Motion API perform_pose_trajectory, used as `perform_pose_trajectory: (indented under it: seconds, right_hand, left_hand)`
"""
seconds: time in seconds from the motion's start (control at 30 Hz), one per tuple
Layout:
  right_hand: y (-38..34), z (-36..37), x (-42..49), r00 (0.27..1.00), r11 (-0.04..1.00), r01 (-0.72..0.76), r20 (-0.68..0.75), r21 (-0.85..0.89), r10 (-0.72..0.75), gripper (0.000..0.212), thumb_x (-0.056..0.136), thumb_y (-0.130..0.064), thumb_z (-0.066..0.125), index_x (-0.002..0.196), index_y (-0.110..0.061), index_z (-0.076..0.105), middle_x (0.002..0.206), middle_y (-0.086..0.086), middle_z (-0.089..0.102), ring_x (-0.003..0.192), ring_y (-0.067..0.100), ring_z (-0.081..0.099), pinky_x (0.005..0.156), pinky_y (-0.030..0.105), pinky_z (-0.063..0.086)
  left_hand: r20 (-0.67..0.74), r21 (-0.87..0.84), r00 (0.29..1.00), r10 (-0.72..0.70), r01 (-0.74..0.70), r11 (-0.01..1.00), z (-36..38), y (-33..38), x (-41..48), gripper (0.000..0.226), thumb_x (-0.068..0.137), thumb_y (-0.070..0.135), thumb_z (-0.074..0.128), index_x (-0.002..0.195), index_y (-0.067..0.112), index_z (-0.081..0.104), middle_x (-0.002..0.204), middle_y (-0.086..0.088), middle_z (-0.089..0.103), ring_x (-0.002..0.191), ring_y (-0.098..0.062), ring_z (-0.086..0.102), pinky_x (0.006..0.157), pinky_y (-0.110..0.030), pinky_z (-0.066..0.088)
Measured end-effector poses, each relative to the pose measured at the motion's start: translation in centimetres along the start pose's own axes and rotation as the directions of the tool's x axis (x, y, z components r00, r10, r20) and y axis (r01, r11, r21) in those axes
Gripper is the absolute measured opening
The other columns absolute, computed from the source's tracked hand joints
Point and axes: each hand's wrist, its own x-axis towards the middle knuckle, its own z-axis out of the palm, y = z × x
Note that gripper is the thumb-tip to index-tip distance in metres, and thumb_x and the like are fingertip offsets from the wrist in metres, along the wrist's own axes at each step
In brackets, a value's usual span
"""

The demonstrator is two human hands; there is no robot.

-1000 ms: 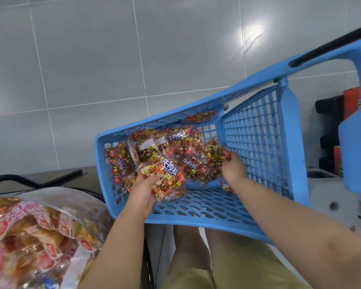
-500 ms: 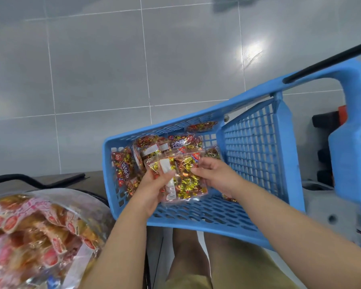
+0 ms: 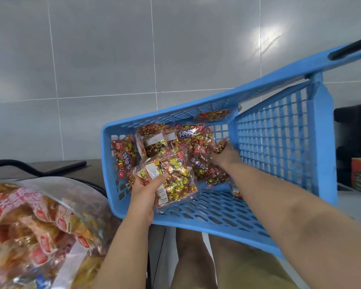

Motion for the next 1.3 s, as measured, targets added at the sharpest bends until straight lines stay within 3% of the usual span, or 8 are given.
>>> perform_pose_trajectory:
  seconds: [0.23, 0.47, 0.57, 0.67, 0.83, 1.0, 1.13, 1.3]
  right_hand:
    - [-0.3, 0.1, 0.4, 0.998, 0.999, -0.021, -0.053, -0.048, 0.018, 0.099, 0.075, -0.034, 0.076, 0.148, -0.01, 0.013, 0.142, 0.019, 0.037, 0.129, 0.036, 0.041, 0.105, 0.043, 0.039]
    - [0.9, -4.1, -4.1, 0.967, 0.964, 0.173, -0.222, 0.201, -0.128, 0.022, 0.092, -0.02, 0.049, 0.113, -0.014, 0.055, 0.094, 0.006, 0.062, 0.077, 0.021, 0.055, 0.068, 0.028, 0.042]
    - [0.2, -7.0, -8.6, 0.975, 0.873, 0.218, -0.129, 0.436, -0.179, 0.023, 0.084, -0.01, 0.053, 0.104, -0.019, 0.06, 0.072, -0.001, 0.057, 0.06, 0.014, 0.052, 0.053, 0.024, 0.041]
    - [-1.3, -10.0, -13.3, 0.969, 0.713, 0.116, 0.08, 0.691, -0.235, 0.034, 0.08, 0.007, 0.044, 0.1, -0.016, 0.057, 0.063, 0.001, 0.052, 0.053, 0.015, 0.049, 0.046, 0.023, 0.04]
    - [-5.3, -12.2, -20.4, 0.763, 0.642, -0.016, 0.424, 0.766, -0.487, 0.019, 0.084, 0.005, 0.04, 0.077, -0.007, 0.052, 0.053, 0.0, 0.062, 0.043, 0.011, 0.058, 0.041, 0.018, 0.047]
    - [-9.7, -9.9, -26.0, 0.551, 0.768, 0.215, 0.574, 0.603, -0.605, 0.053, 0.071, 0.012, 0.064, 0.118, -0.009, 0.05, 0.091, 0.008, 0.07, 0.083, 0.021, 0.069, 0.073, 0.035, 0.058]
    - [-12.1, -5.8, -30.7, 0.472, 0.804, 0.366, 0.651, 0.469, -0.594, 0.067, 0.073, 0.014, 0.065, 0.129, -0.014, 0.039, 0.107, 0.014, 0.064, 0.095, 0.031, 0.064, 0.091, 0.05, 0.049]
    - [-13.0, 1.4, -36.8, 0.372, 0.802, 0.46, 0.737, 0.382, -0.564, 0.039, 0.08, 0.008, 0.062, 0.115, -0.008, 0.054, 0.092, 0.003, 0.073, 0.076, 0.015, 0.07, 0.062, 0.028, 0.057]
  left_hand:
    - [0.012, 0.0, 1.0, -0.014, 0.014, 1.0, -0.4, -0.5, -0.1, 0.043, 0.078, 0.009, 0.074, 0.115, 0.025, 0.058, 0.102, -0.001, 0.075, 0.089, -0.022, 0.073, 0.066, -0.035, 0.06]
    - [0.02, 0.018, 1.0, 0.01, -0.01, 1.0, 0.0, 0.8, -2.1, 0.046, 0.079, 0.01, 0.075, 0.119, 0.025, 0.057, 0.105, -0.001, 0.074, 0.091, -0.022, 0.072, 0.078, -0.041, 0.059]
    - [-0.012, 0.052, 0.999, 0.051, -0.05, 0.997, -0.2, 1.8, -4.3, 0.053, 0.077, 0.013, 0.077, 0.123, 0.024, 0.055, 0.11, -0.002, 0.072, 0.097, -0.025, 0.07, 0.089, -0.048, 0.054]
    - [-0.052, -0.004, 0.996, 0.077, -0.077, 0.997, -0.9, 2.7, -6.6, 0.045, 0.076, 0.013, 0.078, 0.115, 0.026, 0.059, 0.104, -0.004, 0.073, 0.089, -0.025, 0.072, 0.072, -0.04, 0.059]
    - [-0.12, -0.152, 0.983, 0.137, -0.154, 0.976, -2.4, 3.9, -11.3, 0.035, 0.078, 0.008, 0.076, 0.104, 0.026, 0.059, 0.089, -0.003, 0.076, 0.076, -0.024, 0.074, 0.053, -0.033, 0.056]
    - [-0.261, -0.265, 0.933, 0.246, -0.314, 0.912, -6.0, 3.8, -16.3, 0.042, 0.074, 0.007, 0.079, 0.103, 0.03, 0.059, 0.085, 0.006, 0.076, 0.074, -0.015, 0.073, 0.051, -0.028, 0.056]
    - [-0.354, -0.292, 0.904, 0.24, -0.351, 0.89, -10.9, 2.6, -20.7, 0.06, 0.062, 0.022, 0.088, 0.113, 0.029, 0.058, 0.104, 0.001, 0.073, 0.096, -0.023, 0.069, 0.086, -0.046, 0.055]
    - [-0.532, -0.374, 0.816, 0.228, -0.468, 0.801, -19.0, -1.4, -25.5, 0.06, 0.064, 0.026, 0.087, 0.116, 0.023, 0.056, 0.107, 0.0, 0.069, 0.089, -0.014, 0.067, 0.068, -0.031, 0.052]
